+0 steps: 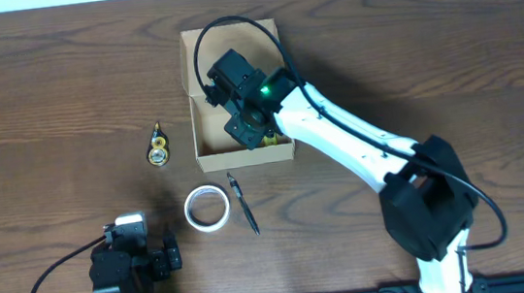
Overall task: Pack container
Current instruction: 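Carry the tape roll into the box and release it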
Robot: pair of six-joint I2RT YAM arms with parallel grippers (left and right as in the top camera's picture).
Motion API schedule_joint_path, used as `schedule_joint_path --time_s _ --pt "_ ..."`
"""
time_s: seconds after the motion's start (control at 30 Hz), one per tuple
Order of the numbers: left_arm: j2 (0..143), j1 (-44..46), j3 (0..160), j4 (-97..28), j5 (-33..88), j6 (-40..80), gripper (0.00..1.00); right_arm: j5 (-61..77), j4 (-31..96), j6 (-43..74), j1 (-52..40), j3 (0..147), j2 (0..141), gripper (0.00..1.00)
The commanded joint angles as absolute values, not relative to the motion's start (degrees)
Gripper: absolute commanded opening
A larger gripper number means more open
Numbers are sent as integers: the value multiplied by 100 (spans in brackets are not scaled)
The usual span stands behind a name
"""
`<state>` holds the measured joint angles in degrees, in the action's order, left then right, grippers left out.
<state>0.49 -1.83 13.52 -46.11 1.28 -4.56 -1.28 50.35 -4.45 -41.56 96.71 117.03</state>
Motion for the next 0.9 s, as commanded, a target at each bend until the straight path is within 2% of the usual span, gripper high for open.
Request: schedule_joint_path --time_s 0.0,0.6,0.67,0.8,0.87 --pt "21 -185 1098 -4842 91 -473 96 -75 5006 -475 -4121 9778 11861 1" --pt "21 -185 1098 -4842 91 -473 95 174 5009 -325 -4117 9773 12337 1" --pt "21 -185 1098 -4842 91 -473 95 174 5011 -325 -4117 9773 12383 8" --pt "21 -185 1098 -4842 91 -473 95 130 4899 -327 -4117 9773 12390 30" --pt "21 -185 1098 -4842 91 -473 96 130 4842 -329 -4117 9773 12390 34"
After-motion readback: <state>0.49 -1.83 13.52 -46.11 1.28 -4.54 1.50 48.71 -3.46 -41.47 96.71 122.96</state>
